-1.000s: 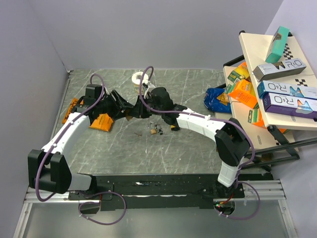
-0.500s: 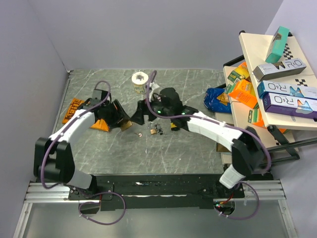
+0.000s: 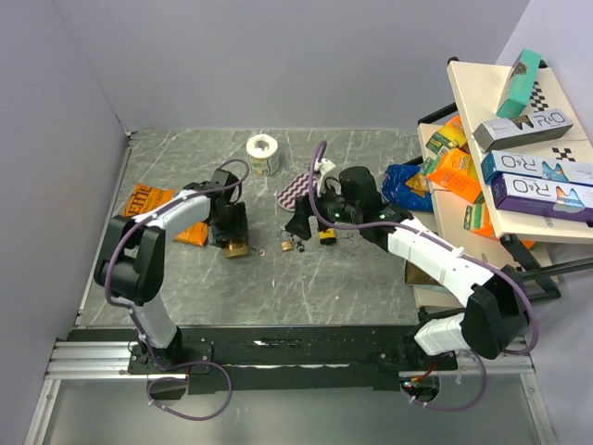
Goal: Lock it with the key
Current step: Place the lock at the center of the board.
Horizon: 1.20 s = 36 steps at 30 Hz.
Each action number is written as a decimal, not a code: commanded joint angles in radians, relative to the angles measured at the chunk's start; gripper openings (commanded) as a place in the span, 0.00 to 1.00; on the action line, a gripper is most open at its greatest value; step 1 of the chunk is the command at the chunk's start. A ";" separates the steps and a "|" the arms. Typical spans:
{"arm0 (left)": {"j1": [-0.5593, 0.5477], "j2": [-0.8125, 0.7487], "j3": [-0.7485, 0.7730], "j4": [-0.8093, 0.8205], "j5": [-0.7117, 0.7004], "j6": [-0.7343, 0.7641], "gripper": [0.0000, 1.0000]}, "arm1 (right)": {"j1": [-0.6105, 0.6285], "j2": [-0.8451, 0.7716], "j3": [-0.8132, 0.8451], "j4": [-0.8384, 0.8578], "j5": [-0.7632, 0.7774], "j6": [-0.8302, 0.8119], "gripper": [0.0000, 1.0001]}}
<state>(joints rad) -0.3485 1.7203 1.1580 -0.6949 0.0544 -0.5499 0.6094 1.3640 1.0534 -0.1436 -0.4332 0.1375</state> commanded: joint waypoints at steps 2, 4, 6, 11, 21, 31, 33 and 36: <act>-0.020 0.051 0.103 -0.023 -0.051 0.045 0.02 | -0.011 -0.065 -0.016 -0.004 -0.012 -0.041 0.99; -0.020 0.082 0.124 -0.028 -0.051 0.050 0.04 | -0.014 -0.068 -0.018 -0.001 -0.013 -0.041 0.99; -0.021 0.104 0.132 -0.028 -0.051 0.053 0.07 | -0.016 -0.068 -0.020 -0.001 -0.015 -0.038 0.99; -0.029 0.134 0.123 -0.026 -0.097 0.058 0.17 | -0.031 -0.068 -0.023 0.002 -0.015 -0.032 0.99; -0.030 0.154 0.097 -0.032 -0.117 0.068 0.66 | -0.042 -0.066 -0.013 0.004 -0.013 -0.026 0.99; -0.030 0.072 0.131 -0.032 -0.100 0.074 0.97 | -0.049 -0.054 0.040 -0.019 -0.018 -0.033 0.99; -0.030 0.012 0.150 -0.025 -0.078 0.087 0.96 | -0.053 -0.059 0.059 -0.022 -0.022 -0.033 0.99; -0.030 -0.097 0.170 -0.005 -0.036 0.108 0.96 | -0.060 -0.071 0.098 -0.034 -0.018 -0.047 0.99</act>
<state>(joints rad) -0.3748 1.8000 1.2552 -0.7242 -0.0364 -0.4786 0.5663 1.3376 1.0618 -0.1787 -0.4400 0.1127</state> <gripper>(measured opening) 0.966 0.993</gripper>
